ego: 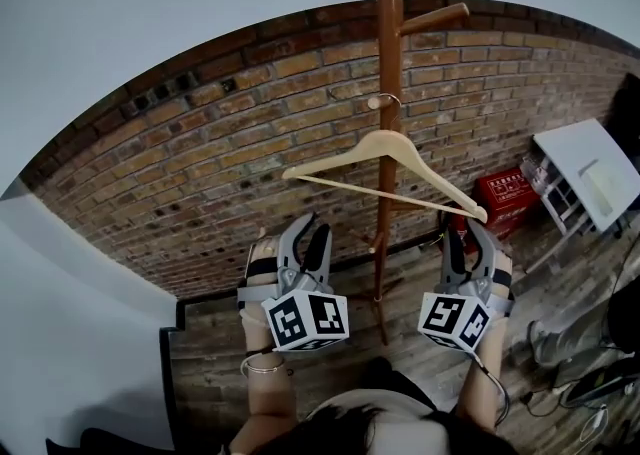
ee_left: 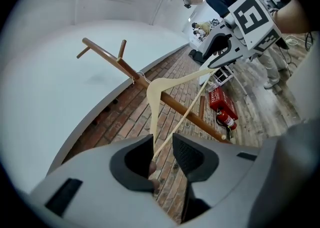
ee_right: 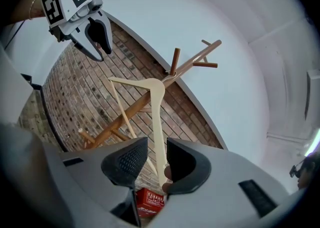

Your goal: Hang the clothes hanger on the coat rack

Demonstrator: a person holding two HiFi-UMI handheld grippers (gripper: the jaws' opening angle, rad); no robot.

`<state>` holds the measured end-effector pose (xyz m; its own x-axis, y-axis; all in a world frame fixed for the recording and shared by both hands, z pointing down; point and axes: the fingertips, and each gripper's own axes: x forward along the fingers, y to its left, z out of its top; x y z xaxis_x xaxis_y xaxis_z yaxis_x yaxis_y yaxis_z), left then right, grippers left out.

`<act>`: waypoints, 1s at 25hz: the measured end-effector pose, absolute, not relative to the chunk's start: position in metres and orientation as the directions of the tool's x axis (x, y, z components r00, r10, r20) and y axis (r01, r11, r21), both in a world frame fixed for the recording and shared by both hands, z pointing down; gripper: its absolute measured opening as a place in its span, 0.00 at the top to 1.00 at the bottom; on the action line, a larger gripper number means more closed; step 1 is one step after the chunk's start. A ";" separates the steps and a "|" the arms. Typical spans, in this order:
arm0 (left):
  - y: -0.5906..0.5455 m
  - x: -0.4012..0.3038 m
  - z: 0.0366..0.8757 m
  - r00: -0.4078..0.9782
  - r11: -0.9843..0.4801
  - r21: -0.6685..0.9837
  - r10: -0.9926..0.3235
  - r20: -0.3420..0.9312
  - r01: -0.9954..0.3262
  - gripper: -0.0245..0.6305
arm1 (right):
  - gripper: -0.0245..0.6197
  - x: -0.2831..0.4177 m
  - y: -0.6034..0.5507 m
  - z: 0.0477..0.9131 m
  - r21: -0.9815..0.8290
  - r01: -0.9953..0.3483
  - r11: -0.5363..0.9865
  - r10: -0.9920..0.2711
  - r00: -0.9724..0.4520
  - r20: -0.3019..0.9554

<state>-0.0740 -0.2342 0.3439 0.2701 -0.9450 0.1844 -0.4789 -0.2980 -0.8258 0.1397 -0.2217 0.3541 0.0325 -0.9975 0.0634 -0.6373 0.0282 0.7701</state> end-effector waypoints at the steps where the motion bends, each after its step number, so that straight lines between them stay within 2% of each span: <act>1: -0.231 -0.075 0.344 0.275 -0.295 -0.829 -0.945 0.178 -0.476 0.77 | 0.76 0.139 -0.218 0.355 0.766 -0.642 0.029 -0.997 0.033 0.066; 10: -0.195 -0.080 0.351 0.294 -0.292 -0.826 -0.942 0.161 -0.482 0.86 | 0.78 0.132 -0.176 0.359 0.736 -0.677 0.015 -0.997 0.050 0.065; 25: -0.115 -0.103 0.370 0.322 -0.362 -0.772 -0.922 0.215 -0.522 0.93 | 0.87 0.105 -0.097 0.362 0.699 -0.715 -0.018 -0.997 0.066 0.041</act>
<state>-0.1026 -0.1149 0.3704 0.3216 -0.9221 0.2151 -0.5221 -0.3622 -0.7722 0.1048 -0.0967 0.3619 0.0661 -0.9970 0.0412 -0.7147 -0.0185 0.6992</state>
